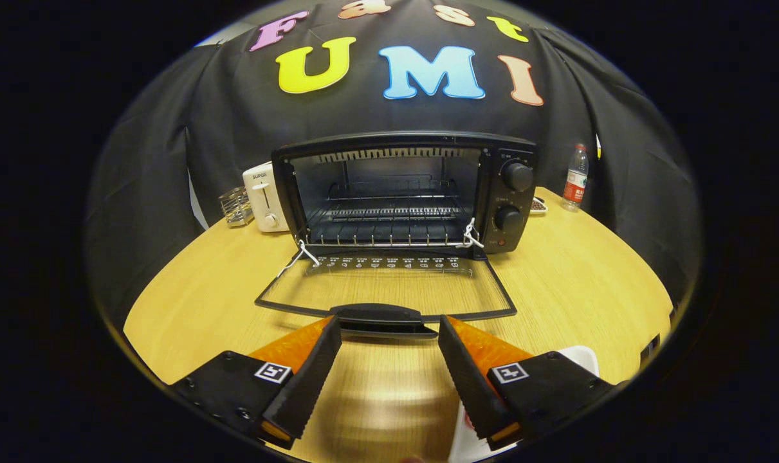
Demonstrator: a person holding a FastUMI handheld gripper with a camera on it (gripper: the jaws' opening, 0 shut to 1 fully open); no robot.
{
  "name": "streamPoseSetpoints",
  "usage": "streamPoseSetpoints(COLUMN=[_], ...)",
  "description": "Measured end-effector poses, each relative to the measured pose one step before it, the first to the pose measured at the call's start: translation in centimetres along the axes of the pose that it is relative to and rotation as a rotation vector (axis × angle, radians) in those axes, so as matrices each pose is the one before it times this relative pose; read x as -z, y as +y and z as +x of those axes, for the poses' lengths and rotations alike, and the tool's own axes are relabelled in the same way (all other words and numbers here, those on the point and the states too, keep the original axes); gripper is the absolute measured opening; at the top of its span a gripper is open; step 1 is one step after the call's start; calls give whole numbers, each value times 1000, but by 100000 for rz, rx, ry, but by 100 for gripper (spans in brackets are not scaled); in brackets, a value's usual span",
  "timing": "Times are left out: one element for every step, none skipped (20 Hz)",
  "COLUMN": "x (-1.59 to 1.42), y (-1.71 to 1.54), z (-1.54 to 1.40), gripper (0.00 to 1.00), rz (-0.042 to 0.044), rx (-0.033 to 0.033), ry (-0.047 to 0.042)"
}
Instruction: Open the toaster oven, put the food inside, and close the toaster oven door.
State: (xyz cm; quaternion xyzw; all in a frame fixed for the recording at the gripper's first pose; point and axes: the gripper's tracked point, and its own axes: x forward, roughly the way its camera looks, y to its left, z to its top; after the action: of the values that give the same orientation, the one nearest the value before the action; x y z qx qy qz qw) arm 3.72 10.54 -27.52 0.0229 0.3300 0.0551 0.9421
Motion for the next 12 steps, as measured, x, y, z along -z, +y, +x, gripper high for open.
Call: streamPoseSetpoints(x=[257, 684, 324, 234, 245, 176, -205, -30, -217, 75, -66, -140], y=[-48, 56, 136, 152, -133, -155, -315, -507, -714, -666, -627, -594], z=[-506, -637, -735, -789, -936, -726, -789, -853, -712, -559, -515, -323], gripper=[98, 98, 98, 98, 98, 98, 98, 98, 98, 98, 98, 98], rz=[-532, -256, 311, 326, 58, -259, -233, 74, 543, 1319, 2905, 3526], rx=[-1117, -2657, -2679, -2604, -1964, -1932, -1010, -427, -200, -231, -1160, -1844], ry=[1908, 2732, 1962, 1471, 1878, 1696, 703, 634, 835, 1772, 1992, 1529])
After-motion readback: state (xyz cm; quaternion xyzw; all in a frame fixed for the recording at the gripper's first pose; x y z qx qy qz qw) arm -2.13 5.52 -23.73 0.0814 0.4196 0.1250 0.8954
